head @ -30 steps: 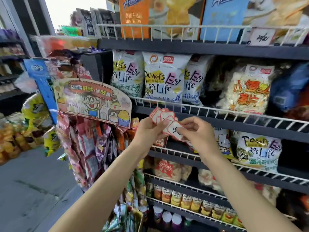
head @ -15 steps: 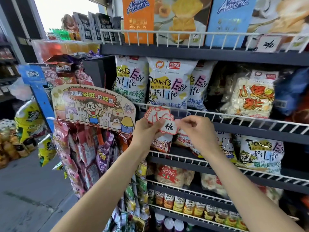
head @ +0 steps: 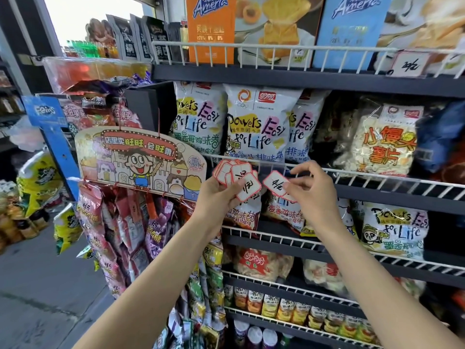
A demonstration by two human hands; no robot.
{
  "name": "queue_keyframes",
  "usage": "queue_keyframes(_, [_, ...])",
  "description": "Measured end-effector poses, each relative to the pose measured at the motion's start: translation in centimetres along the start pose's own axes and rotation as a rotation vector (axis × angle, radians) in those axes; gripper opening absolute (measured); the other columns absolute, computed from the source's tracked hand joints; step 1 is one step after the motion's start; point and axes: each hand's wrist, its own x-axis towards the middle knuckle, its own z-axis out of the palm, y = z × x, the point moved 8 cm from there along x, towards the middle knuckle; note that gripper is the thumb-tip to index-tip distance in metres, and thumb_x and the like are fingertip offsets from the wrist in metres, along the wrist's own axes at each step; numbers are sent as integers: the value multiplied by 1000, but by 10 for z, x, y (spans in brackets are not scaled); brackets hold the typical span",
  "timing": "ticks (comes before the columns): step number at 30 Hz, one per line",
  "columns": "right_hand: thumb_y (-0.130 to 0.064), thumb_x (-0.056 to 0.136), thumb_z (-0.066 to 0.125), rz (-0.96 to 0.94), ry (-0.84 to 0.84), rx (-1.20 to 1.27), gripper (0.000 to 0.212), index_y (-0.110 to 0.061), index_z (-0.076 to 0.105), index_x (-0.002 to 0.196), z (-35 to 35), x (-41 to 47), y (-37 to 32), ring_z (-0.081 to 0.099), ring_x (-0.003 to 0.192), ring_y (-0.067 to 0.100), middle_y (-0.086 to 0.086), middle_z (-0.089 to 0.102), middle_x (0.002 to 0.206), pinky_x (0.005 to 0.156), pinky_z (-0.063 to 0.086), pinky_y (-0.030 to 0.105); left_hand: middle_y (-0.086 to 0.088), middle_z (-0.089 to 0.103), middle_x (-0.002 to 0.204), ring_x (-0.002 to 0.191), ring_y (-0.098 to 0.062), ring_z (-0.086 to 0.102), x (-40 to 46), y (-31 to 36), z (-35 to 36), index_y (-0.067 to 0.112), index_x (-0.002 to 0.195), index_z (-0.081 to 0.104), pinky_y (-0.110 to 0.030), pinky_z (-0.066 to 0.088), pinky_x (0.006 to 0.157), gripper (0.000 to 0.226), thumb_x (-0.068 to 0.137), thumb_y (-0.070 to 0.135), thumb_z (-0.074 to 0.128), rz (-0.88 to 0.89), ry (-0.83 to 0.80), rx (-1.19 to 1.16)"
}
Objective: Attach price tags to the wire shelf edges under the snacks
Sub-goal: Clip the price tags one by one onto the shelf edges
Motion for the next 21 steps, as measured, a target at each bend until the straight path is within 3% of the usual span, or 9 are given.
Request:
queue_keyframes(2, [-3, 84, 64, -59, -38, -77, 27, -29, 59, 79, 5, 1, -7, 63, 81, 6, -5, 67, 83, 71, 50, 26, 12, 70, 60, 67, -1, 68, 2, -2, 3, 12, 81, 49, -21, 57, 73, 15, 90, 1, 56, 10, -19, 1])
queue_keyframes(5, [-10, 87, 58, -71, -108, -142, 22, -25, 69, 75, 15, -2, -14, 57, 61, -2, -12, 64, 69, 56, 40, 11, 0, 73, 74, 76, -14, 71, 5, -7, 6, 7, 85, 59, -21, 58, 67, 10, 87, -2, 59, -1, -28, -19])
queue_keyframes(7, [-25, 87, 60, -52, -126, -125, 18, -22, 71, 73, 18, -5, -16, 53, 54, -3, -12, 62, 60, 53, 37, 15, -10, 73, 88, 79, -19, 71, 7, -10, 7, 3, 90, 62, -23, 57, 67, 8, 86, -3, 60, -15, -33, -25])
queue_keyframes(9, [-35, 84, 66, -37, -132, -99, 19, -21, 72, 72, 18, -6, -15, 56, 60, -2, -13, 64, 62, 60, 42, 19, -17, 71, 98, 84, -22, 71, 8, -12, 9, -1, 97, 63, -24, 57, 68, 12, 86, -3, 60, -24, -53, -36])
queue_keyframes(12, [-32, 76, 75, -14, -142, -109, 13, -19, 72, 75, 18, -5, -11, 60, 69, -4, -18, 65, 69, 63, 40, 10, -13, 71, 93, 79, -17, 71, 7, -15, 11, -1, 99, 62, -21, 55, 65, 13, 87, -2, 58, -53, -70, -80])
queue_keyframes(15, [-25, 75, 77, -8, -138, -97, 11, -15, 73, 76, 17, -5, -10, 59, 65, -7, -17, 65, 70, 58, 39, 3, -10, 73, 87, 77, -16, 71, 6, -18, 13, 2, 95, 61, -23, 58, 66, 8, 91, 3, 54, -81, -86, -135])
queue_keyframes(18, [-26, 75, 77, -9, -116, -102, 11, -16, 72, 75, 15, -5, -10, 58, 67, 0, -10, 66, 70, 56, 38, 6, -10, 73, 90, 82, -19, 71, 7, -17, 12, 3, 95, 61, -27, 59, 72, 9, 92, 5, 53, -53, -87, -132])
queue_keyframes(21, [-28, 75, 77, -4, -97, -93, 11, -19, 71, 73, 15, -5, -8, 61, 74, 7, -8, 68, 74, 66, 44, 19, -7, 73, 93, 87, -20, 71, 7, -13, 14, 10, 94, 64, -28, 58, 76, 11, 90, 4, 56, 16, -88, 1])
